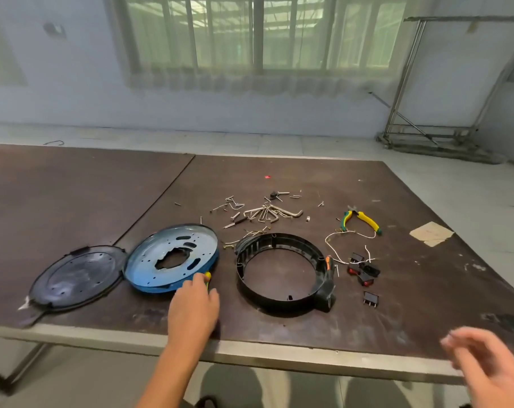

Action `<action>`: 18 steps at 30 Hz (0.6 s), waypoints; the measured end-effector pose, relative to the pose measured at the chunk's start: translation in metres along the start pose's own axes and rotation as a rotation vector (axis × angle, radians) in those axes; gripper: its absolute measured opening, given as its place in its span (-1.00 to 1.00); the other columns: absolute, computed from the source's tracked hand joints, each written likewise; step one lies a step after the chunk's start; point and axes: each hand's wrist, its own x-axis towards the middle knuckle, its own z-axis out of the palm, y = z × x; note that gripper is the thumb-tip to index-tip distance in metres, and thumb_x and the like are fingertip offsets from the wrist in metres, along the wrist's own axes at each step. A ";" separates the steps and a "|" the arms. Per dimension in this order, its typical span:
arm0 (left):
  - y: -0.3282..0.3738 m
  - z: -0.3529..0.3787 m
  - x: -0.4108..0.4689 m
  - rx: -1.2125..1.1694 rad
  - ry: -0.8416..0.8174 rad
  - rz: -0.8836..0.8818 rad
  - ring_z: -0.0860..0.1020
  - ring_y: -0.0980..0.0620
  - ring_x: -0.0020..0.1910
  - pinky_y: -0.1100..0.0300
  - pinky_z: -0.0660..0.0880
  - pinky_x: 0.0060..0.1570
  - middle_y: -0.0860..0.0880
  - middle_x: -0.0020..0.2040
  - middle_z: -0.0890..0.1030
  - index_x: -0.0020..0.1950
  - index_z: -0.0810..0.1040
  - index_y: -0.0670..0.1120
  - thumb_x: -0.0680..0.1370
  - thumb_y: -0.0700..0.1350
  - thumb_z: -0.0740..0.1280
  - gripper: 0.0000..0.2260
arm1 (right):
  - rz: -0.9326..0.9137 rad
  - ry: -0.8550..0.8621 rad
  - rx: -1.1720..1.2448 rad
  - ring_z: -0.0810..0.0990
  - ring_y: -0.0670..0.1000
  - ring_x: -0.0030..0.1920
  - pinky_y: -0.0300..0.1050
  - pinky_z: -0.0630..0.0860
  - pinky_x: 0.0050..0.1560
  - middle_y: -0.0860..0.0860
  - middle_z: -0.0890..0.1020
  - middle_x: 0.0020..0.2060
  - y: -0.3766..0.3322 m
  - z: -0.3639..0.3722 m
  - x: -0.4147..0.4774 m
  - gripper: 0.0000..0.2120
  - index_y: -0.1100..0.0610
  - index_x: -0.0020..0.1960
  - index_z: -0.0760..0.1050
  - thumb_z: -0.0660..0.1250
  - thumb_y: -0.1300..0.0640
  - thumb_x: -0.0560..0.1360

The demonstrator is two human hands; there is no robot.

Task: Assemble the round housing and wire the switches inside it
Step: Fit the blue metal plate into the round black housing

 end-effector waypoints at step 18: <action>0.014 0.073 0.073 -0.441 -0.095 -0.191 0.56 -0.04 -0.10 0.00 0.47 -0.12 -0.01 -0.17 0.60 0.37 0.36 -0.07 0.53 -0.01 0.40 -0.54 | -0.251 -0.107 -0.281 0.60 -0.07 -0.11 -0.37 0.45 -0.10 -0.11 0.62 -0.08 0.046 0.089 0.067 -0.61 -0.06 0.00 0.57 0.29 0.44 0.47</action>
